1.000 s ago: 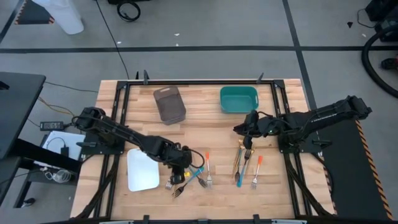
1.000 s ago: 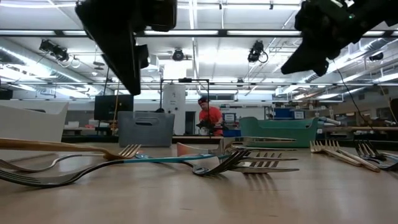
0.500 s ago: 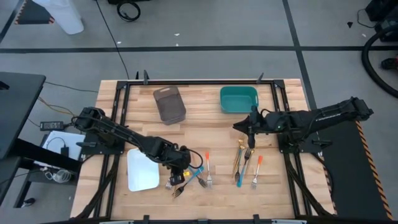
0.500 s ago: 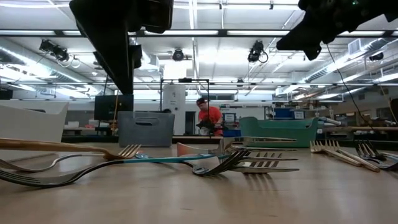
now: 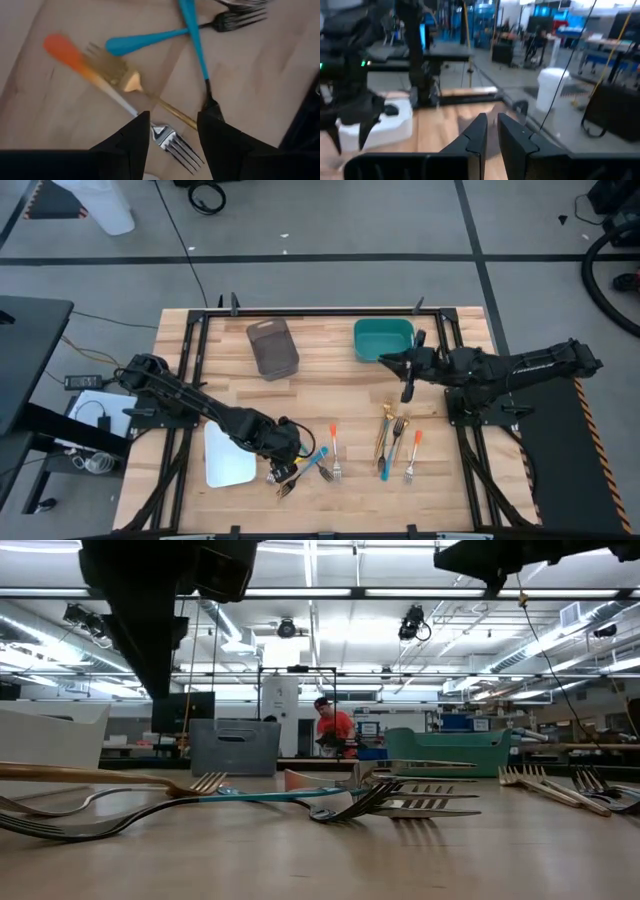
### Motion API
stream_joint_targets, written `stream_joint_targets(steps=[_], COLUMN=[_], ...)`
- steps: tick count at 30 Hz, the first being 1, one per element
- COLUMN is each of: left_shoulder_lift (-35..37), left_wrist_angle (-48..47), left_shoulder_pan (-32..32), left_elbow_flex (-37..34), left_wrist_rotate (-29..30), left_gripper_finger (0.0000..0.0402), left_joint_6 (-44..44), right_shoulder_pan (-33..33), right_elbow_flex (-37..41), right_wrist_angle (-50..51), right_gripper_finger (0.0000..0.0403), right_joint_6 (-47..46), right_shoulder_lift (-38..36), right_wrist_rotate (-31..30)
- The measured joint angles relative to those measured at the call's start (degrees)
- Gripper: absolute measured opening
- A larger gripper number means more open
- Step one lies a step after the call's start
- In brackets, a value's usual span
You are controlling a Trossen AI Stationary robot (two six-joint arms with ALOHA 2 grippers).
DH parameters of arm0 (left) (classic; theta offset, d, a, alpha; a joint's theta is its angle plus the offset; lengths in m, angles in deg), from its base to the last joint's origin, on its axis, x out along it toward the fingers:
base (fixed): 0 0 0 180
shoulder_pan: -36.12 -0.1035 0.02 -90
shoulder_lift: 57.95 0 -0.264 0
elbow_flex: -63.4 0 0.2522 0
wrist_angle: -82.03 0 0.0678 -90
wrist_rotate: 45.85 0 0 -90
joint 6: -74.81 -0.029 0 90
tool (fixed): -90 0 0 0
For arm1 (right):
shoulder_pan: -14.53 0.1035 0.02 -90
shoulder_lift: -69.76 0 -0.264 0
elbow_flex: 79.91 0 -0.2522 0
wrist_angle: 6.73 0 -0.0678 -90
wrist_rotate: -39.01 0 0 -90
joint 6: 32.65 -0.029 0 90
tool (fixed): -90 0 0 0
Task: Sort silverware by color (type)
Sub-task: Put the gold fork into the black bin
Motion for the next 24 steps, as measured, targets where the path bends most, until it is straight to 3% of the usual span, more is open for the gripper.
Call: stream_joint_targets(steps=[14,20,24], left_shoulder_lift=[-0.7,-2.9,-7.2], left_wrist_angle=[-1.0,-1.9,-4.1], left_shoulder_pan=[4.0,4.4,4.3], left_elbow_flex=[0.0,1.1,5.7], left_wrist_rotate=[3.2,5.3,5.4], left_gripper_finger=[0.0171,0.017,0.0159], left_joint_6=[18.0,21.0,18.5], right_shoulder_pan=[-5.0,-7.2,-8.1], right_elbow_flex=[0.0,0.0,0.0], right_wrist_angle=[-5.6,-9.5,-10.3], right_gripper_finger=[0.0055,0.0055,0.0055], right_joint_6=[6.3,8.4,9.3], right_shoulder_lift=[-0.5,-0.5,-0.1], right_wrist_rotate=[0.1,1.9,4.3])
